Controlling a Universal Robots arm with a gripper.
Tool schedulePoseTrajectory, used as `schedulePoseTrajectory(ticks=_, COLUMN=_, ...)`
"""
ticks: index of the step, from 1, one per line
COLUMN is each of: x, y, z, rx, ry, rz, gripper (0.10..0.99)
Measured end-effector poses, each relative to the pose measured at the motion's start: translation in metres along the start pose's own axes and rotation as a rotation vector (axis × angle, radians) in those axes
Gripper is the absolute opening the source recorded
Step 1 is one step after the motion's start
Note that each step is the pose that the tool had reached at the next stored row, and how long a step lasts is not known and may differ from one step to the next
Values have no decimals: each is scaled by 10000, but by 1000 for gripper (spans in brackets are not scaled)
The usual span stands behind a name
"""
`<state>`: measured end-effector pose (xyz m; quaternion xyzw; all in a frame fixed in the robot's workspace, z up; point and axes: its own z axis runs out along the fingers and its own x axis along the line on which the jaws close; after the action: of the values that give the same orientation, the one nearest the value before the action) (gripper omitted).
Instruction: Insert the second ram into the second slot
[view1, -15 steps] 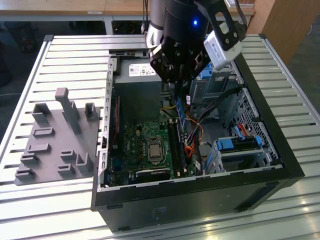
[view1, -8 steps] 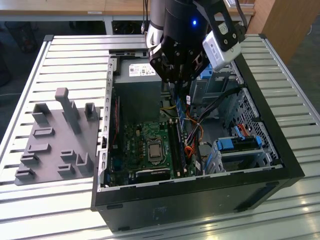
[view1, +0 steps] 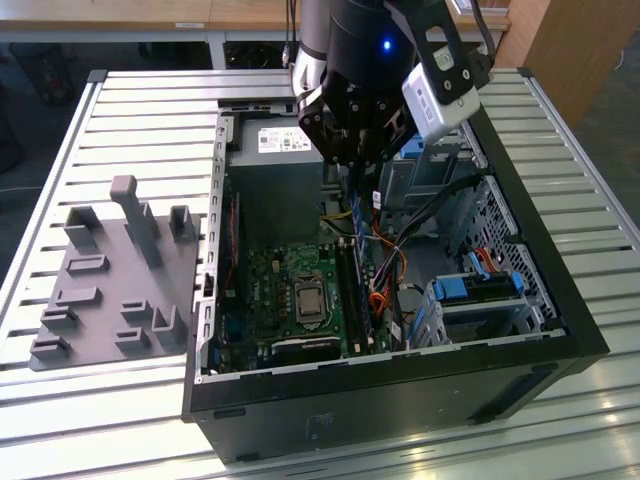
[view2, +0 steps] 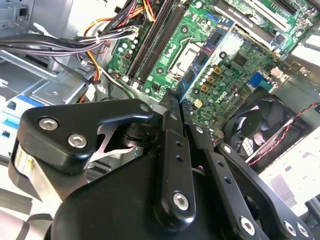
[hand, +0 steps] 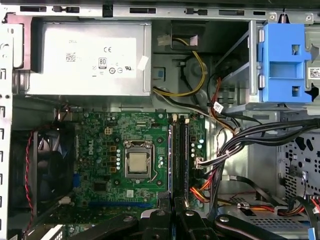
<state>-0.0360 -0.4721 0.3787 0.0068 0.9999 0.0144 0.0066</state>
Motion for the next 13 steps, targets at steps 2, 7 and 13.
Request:
schedulePoseTrajectory(ticks=2, x=0, y=0, z=0, rx=2, ry=-3, rz=96, gripper=137)
schedulePoseTrajectory(ticks=7, x=0, y=0, z=0, rx=10, ry=-22, rz=749, gripper=137)
schedulePoseTrajectory(ticks=13, x=0, y=0, z=1, rx=14, ry=-34, rz=1151, gripper=137)
